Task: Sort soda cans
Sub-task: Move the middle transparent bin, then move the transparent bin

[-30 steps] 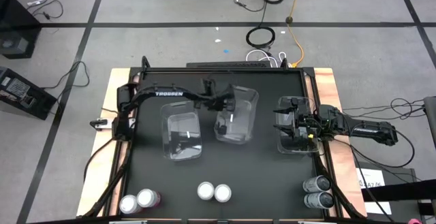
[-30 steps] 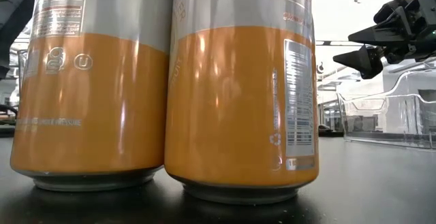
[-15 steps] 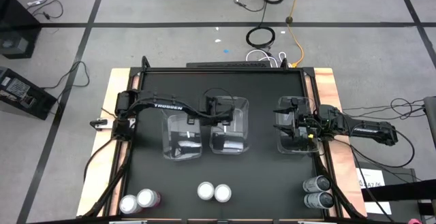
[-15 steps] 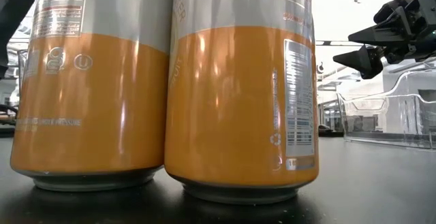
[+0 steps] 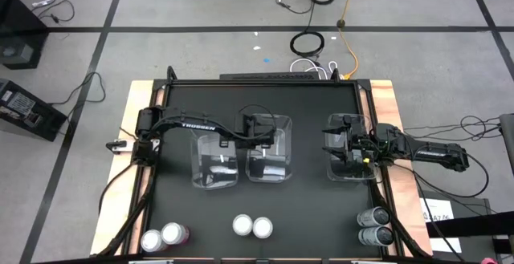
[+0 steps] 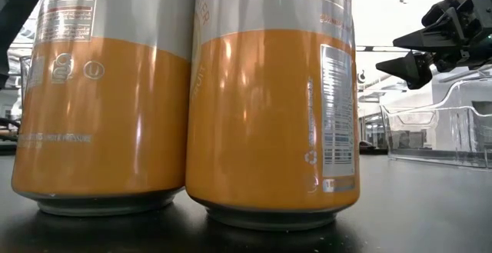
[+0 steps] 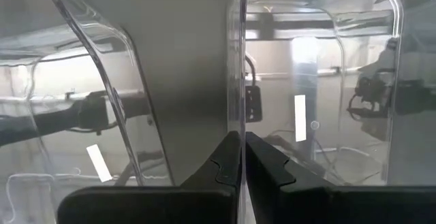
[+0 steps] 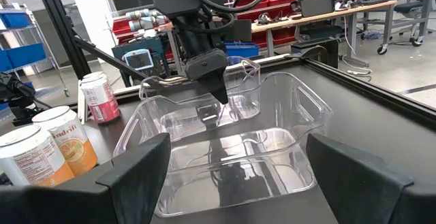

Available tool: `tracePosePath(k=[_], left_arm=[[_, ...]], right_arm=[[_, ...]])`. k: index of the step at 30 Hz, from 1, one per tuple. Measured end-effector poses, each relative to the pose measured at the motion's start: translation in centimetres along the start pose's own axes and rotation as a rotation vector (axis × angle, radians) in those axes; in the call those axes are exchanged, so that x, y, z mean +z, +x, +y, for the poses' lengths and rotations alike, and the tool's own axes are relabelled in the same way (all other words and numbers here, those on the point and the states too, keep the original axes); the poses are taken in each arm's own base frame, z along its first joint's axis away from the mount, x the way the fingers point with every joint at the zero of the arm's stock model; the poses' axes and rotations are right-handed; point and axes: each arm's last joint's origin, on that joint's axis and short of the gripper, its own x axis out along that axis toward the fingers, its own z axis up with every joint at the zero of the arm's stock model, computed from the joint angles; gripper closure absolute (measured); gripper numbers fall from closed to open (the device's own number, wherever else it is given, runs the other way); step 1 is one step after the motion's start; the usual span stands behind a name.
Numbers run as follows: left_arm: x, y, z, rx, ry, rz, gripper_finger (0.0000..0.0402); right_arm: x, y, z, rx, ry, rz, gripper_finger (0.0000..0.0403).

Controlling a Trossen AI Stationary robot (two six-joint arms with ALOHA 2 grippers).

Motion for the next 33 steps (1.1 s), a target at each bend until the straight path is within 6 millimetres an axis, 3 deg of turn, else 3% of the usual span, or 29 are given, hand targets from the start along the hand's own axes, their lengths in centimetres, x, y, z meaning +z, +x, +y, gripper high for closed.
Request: tracePosePath(k=[5,16,27,33], left_arm=[[0.0,0.0,0.0,-0.001,0.018,0.016,0.0373],[0.5,-0.5,0.2,-0.014,0.035,0.04,0.0291],[2.3,-6.8,1.8,-0.21,0.07,-0.035,0.0286],[2.8,-9.8,2.3,-0.345,0.247,-0.139,0.0285]], right_arm=[[0.0,0.0,0.0,0.0,0.0,0.0,0.0067],[0.0,0.0,0.0,0.0,0.0,0.0,0.0067],[0.0,0.0,0.0,0.0,0.0,0.0,0.0067],[0.0,0.0,0.0,0.0,0.0,0.0,0.0067]])
